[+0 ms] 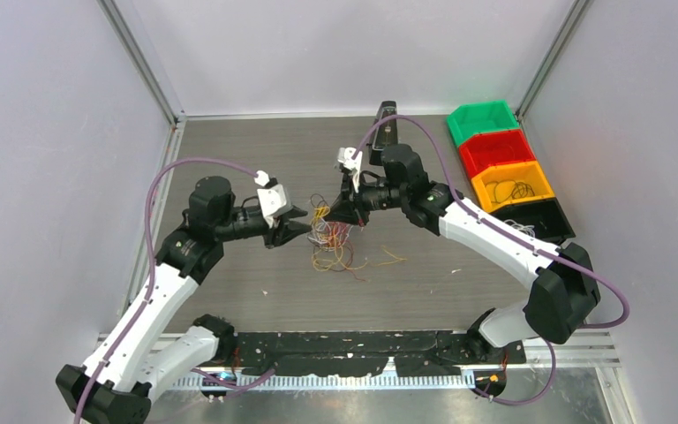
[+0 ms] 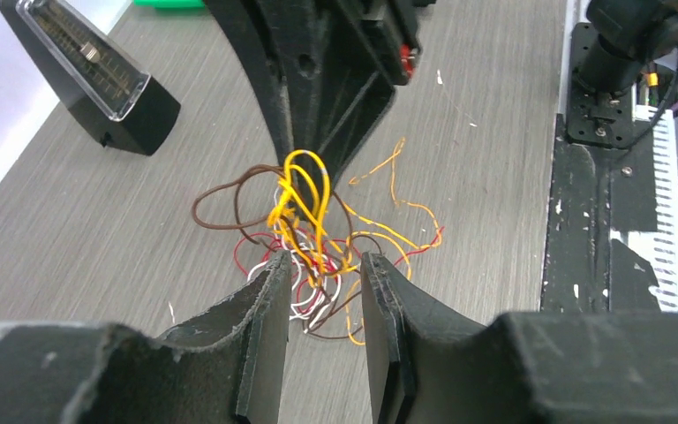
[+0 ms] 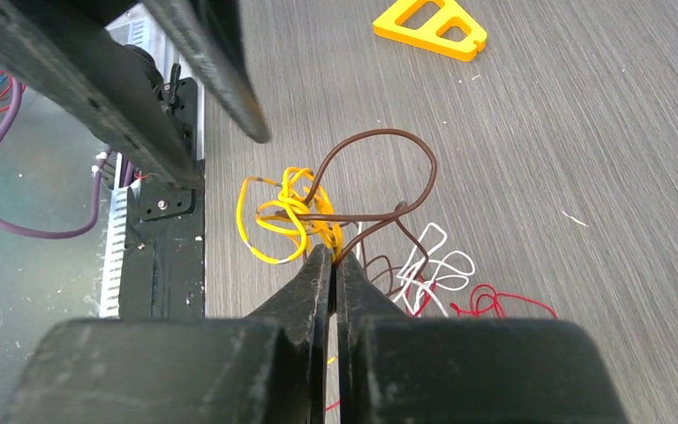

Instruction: Untangle the cables

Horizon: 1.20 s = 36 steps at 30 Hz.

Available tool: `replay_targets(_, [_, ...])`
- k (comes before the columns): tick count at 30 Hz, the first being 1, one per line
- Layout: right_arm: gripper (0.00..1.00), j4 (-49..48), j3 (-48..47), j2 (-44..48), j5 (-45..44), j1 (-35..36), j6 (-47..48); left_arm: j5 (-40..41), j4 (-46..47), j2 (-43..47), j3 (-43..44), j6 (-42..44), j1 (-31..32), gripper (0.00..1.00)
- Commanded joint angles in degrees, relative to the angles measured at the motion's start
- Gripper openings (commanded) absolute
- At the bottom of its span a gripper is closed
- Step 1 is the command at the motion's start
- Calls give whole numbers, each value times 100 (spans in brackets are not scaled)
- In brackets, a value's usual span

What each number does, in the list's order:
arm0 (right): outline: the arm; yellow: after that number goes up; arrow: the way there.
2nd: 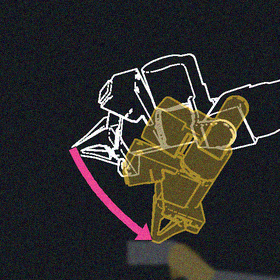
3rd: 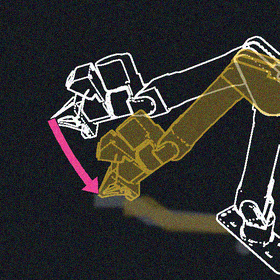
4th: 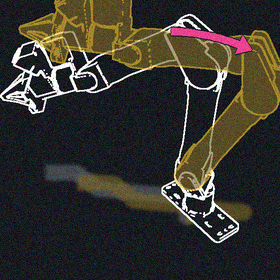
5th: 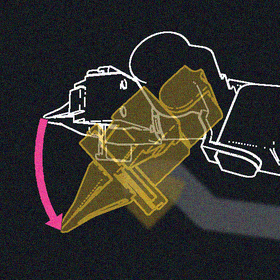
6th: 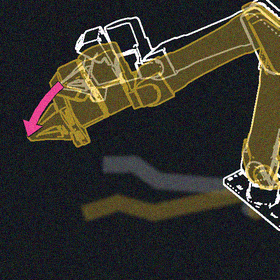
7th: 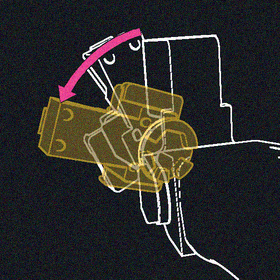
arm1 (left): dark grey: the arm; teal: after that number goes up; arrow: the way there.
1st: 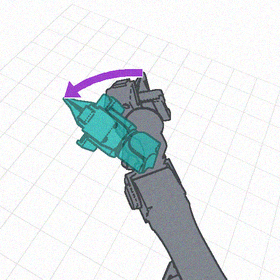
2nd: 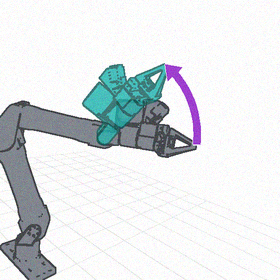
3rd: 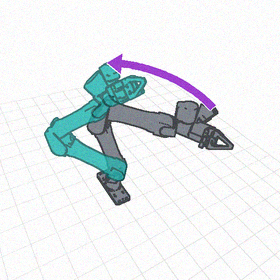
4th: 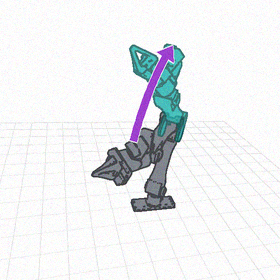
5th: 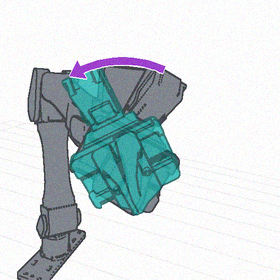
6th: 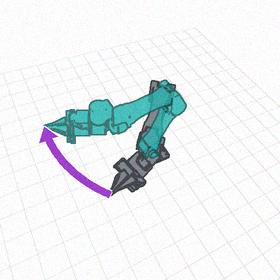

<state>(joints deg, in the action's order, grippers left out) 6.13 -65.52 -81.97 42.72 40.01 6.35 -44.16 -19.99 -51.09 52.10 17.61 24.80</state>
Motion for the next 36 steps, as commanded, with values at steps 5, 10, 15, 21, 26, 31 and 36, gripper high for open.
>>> replay_targets(5, [5, -142, 30, 263, 52, 19, 75, -644, -160, 272, -132, 239, -54, 34])
replay_targets(10, [5, -169, 7, 269, 107, 71, 88, -737, 38, -93, 20, 166, -5, 32])
replay_targets(15, [5, -260, 11, 308, 139, 108, 60, -583, 150, -231, -75, 254, 67, 29])
replay_targets(21, [5, -316, -1, 296, 52, 121, 25, -953, 189, -281, -86, 201, 134, 12])
replay_targets(26, [5, -469, -119, 86, -116, 31, -306, -1258, -87, -277, -53, 175, 230, 0])
replay_targets(31, [6, -574, -225, 9, -44, 2, -490, -1217, -19, -357, -75, -224, 241, 0])
replay_targets(36, [5, -901, -243, -39, -211, 7, -742, -1398, 9, -568, -32, -431, 286, 0])
